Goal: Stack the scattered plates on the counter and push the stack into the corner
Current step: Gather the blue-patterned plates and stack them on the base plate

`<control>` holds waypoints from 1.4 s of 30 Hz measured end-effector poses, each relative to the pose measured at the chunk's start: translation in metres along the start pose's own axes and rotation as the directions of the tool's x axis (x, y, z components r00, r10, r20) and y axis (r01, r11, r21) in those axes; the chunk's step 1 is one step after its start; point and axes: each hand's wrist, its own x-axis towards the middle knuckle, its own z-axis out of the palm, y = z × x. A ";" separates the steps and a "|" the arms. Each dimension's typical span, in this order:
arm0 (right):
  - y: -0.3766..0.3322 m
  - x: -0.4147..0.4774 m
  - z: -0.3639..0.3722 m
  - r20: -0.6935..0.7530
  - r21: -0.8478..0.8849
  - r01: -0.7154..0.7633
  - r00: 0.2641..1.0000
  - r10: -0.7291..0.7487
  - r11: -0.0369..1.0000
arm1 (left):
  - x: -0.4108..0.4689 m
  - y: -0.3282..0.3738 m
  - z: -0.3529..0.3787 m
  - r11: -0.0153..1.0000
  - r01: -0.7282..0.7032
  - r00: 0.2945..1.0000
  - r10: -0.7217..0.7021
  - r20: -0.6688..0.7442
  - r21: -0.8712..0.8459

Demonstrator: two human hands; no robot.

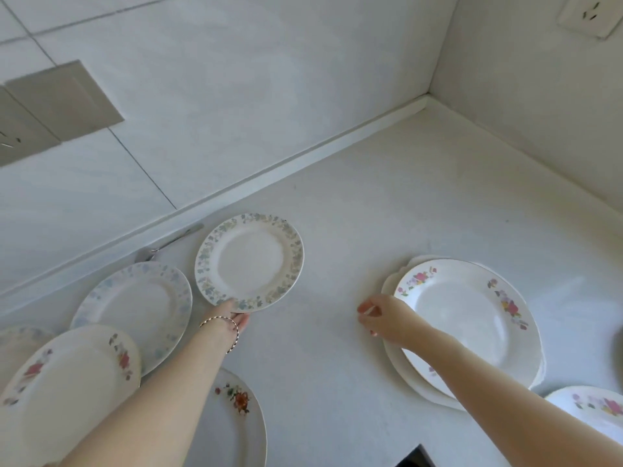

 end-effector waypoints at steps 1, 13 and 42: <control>-0.001 0.006 0.001 0.001 -0.004 -0.004 1.000 0.004 1.000 | 0.007 0.002 0.000 0.999 0.021 1.000 -0.021 -0.002 -0.031; 0.026 0.000 -0.027 -0.053 0.020 -0.008 0.999 0.009 1.000 | 0.008 0.008 0.001 0.990 -0.130 0.991 0.131 0.007 -0.061; 0.233 -0.125 -0.099 -0.349 0.392 -0.250 0.850 0.394 0.885 | -0.153 -0.160 0.119 0.841 -0.240 0.912 0.025 0.409 0.485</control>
